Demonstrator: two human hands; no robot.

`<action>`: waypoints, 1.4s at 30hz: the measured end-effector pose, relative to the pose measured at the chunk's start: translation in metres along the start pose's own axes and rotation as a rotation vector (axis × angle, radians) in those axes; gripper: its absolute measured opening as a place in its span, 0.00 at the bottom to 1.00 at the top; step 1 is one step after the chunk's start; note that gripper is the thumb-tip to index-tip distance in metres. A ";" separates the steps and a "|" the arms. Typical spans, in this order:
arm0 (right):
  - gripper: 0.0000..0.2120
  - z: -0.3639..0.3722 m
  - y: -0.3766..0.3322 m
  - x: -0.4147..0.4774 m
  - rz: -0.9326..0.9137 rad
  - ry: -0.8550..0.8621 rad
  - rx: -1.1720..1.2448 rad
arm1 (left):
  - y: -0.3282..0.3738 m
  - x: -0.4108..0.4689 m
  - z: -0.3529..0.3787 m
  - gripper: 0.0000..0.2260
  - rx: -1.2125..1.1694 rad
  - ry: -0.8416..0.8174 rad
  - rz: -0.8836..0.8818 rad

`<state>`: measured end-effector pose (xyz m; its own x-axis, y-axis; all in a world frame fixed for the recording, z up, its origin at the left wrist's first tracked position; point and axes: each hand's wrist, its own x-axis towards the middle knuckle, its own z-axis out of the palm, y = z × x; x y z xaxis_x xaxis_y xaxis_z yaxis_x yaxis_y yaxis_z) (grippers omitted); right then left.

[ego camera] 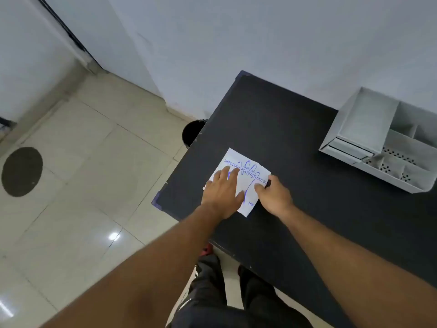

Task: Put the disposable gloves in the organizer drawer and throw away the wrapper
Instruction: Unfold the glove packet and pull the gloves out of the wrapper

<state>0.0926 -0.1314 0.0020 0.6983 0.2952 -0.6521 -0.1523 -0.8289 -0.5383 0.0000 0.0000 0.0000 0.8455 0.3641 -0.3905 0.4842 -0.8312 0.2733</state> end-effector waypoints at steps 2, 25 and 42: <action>0.20 0.006 -0.001 0.011 0.056 0.045 0.081 | -0.005 0.008 0.005 0.33 -0.036 -0.034 -0.016; 0.07 0.003 -0.042 -0.001 -0.012 0.344 0.617 | 0.004 0.038 -0.042 0.25 -1.143 -0.499 -0.259; 0.16 0.016 0.011 -0.008 -0.016 0.149 0.033 | -0.023 0.045 -0.011 0.24 -0.746 -0.221 -0.400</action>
<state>0.0739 -0.1349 -0.0072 0.7965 0.2321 -0.5582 -0.1620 -0.8076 -0.5670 0.0295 0.0405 -0.0142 0.5553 0.4159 -0.7202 0.8214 -0.1386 0.5533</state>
